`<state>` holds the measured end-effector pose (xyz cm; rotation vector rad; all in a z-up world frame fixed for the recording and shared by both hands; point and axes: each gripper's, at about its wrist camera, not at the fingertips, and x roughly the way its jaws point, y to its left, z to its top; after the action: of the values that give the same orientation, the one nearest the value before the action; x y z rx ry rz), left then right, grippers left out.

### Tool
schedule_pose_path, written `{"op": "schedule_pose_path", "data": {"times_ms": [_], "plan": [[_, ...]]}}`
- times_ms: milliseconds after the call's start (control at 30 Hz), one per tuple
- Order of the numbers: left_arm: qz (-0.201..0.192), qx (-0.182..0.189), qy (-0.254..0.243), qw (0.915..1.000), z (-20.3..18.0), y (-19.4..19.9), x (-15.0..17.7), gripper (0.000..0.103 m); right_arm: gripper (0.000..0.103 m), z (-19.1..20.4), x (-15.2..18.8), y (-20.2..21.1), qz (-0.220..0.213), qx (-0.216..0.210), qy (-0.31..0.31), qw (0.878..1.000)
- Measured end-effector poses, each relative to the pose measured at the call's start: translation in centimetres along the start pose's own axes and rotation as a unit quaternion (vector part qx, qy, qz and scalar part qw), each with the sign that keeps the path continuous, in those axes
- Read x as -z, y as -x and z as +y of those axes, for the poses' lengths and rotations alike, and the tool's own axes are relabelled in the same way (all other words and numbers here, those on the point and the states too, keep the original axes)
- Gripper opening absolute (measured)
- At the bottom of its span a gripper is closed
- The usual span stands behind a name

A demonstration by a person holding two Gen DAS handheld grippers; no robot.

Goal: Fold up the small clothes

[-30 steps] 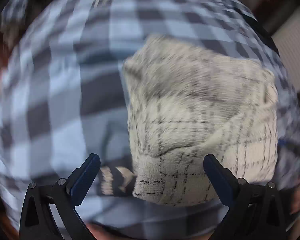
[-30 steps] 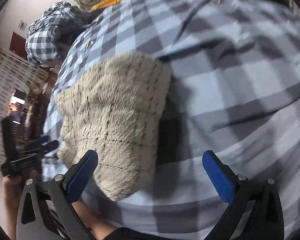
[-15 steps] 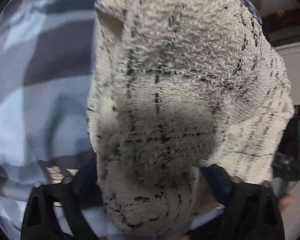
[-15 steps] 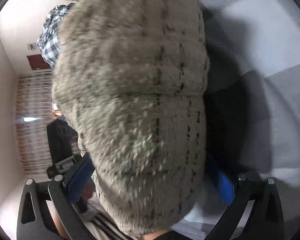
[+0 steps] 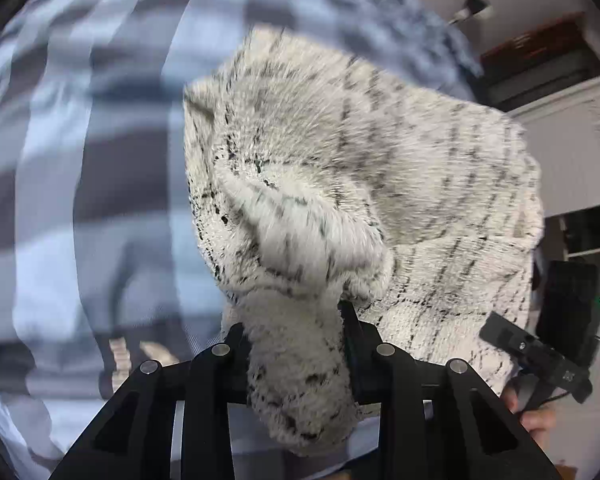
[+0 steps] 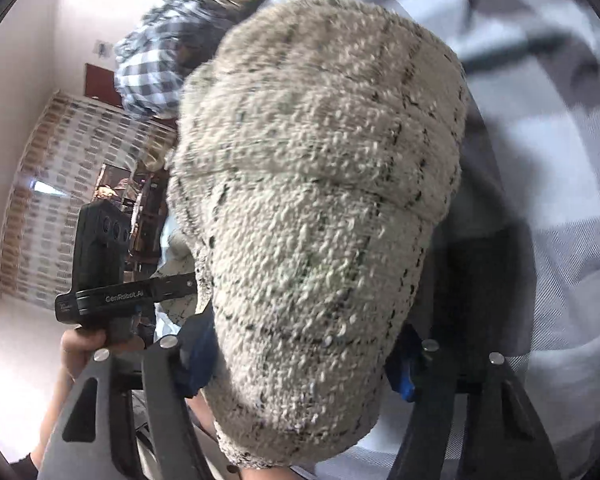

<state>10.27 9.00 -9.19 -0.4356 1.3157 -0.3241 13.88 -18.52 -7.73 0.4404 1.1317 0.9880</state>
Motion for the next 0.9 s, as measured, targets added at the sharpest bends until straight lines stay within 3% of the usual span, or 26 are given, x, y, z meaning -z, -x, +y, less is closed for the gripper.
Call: {"op": "schedule_pose_path", "data": {"times_ms": [100, 233, 367, 467, 567, 633, 700, 733, 767, 800, 833, 900], "plan": [[-0.044, 0.001, -0.031, 0.9985, -2.5, 2.2, -2.7, 0.030, 0.063, 1.2, -2.5, 2.2, -0.025, -0.012, 0.020, 0.999], [-0.091, 0.008, -0.054, 0.9944, -5.0, 2.6, -7.9, 0.031, 0.063, 1.0, -8.7, 3.9, -0.051, -0.014, 0.023, 0.998], [-0.105, 0.000, -0.055, 0.9929, -6.3, -0.8, -13.8, 0.031, 0.063, -0.7, -15.2, 4.0, -0.059, 0.013, 0.025, 0.998], [-0.094, -0.035, -0.081, 0.9916, -6.6, -5.9, -15.1, 0.031, 0.064, -3.4, -18.4, 2.1, -0.048, 0.041, 0.011, 0.998], [-0.061, -0.061, -0.075, 0.9935, -5.0, -10.8, -15.4, 0.032, 0.064, -7.7, -19.5, -1.3, -0.016, 0.061, -0.031, 0.997], [-0.081, -0.035, -0.057, 0.9945, -3.7, -11.5, -15.2, 0.033, 0.068, -10.3, -19.2, -2.7, -0.014, 0.046, -0.061, 0.997], [-0.094, -0.006, -0.039, 0.9948, -2.8, -11.2, -15.0, 0.040, 0.071, -11.4, -18.5, -2.1, -0.032, 0.005, -0.075, 0.997], [-0.095, -0.008, -0.037, 0.9947, -2.6, -11.1, -14.8, 0.055, 0.075, -11.9, -18.3, -1.9, -0.036, -0.001, -0.086, 0.996], [-0.094, -0.040, -0.039, 0.9940, -2.6, -10.9, -14.5, 0.084, 0.085, -12.1, -18.1, -1.9, -0.036, 0.004, -0.094, 0.995], [-0.095, -0.076, -0.041, 0.9917, -2.5, -10.8, -14.7, 0.097, 0.090, -12.2, -17.9, -1.8, -0.030, 0.019, -0.109, 0.993], [-0.102, -0.123, -0.049, 0.9859, -2.7, -9.9, -14.3, 0.103, 0.098, -12.5, -17.7, -1.5, -0.026, 0.028, -0.119, 0.992], [-0.128, -0.155, -0.064, 0.9775, -3.4, -7.8, -13.0, 0.103, 0.100, -12.6, -17.4, 0.4, -0.012, 0.057, -0.153, 0.986]]}}
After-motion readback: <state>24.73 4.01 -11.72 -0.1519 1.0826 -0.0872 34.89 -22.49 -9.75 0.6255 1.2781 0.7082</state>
